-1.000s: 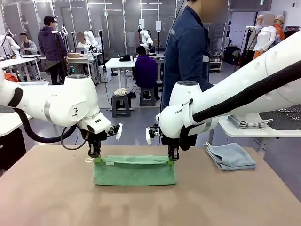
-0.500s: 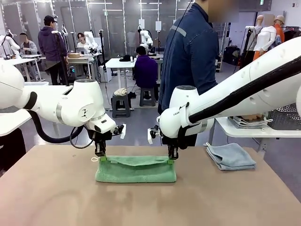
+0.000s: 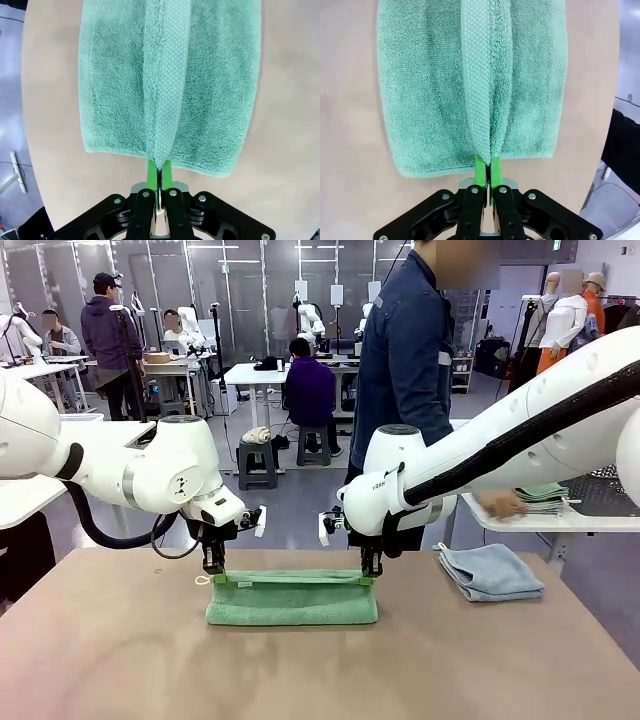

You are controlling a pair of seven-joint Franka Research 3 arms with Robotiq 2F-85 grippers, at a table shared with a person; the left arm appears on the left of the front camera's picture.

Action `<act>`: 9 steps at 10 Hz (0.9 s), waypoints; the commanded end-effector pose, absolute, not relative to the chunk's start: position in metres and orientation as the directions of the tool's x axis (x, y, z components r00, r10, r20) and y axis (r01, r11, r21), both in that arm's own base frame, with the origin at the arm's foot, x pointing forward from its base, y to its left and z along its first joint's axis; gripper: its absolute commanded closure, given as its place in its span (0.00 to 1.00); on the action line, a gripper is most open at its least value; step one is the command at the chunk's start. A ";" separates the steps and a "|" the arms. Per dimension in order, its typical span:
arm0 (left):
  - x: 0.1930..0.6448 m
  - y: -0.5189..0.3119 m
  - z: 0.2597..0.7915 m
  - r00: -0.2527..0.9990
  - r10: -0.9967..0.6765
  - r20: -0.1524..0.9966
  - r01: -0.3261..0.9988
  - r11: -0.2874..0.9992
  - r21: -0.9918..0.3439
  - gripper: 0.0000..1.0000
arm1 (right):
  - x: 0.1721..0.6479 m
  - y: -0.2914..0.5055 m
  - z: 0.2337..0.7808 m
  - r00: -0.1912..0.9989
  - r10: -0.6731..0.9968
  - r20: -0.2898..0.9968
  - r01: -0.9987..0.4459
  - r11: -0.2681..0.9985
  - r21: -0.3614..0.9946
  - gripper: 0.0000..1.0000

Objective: Fold the towels and place them in the basket.
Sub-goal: When a person lays out a Towel with hook on the table, fold it in half twice.

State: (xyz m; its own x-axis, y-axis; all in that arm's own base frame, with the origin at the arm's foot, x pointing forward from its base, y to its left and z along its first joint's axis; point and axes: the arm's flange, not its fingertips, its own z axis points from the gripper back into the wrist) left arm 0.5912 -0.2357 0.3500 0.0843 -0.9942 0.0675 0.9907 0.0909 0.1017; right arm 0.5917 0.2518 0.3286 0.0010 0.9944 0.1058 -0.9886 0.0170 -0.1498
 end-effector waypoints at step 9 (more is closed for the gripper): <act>0.614 -0.227 0.328 0.038 -0.998 0.054 0.981 0.048 0.188 0.43 | 0.610 0.236 0.304 -0.046 0.992 0.116 -0.964 -0.014 -0.264 0.56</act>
State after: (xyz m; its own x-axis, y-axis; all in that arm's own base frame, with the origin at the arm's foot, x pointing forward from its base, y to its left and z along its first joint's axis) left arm 0.6121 -0.2305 0.3259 0.0571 -0.9970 0.0532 0.9882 0.0640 0.1392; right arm 0.6095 0.2392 0.3034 -0.0252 0.9935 0.1114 -0.9717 0.0018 -0.2363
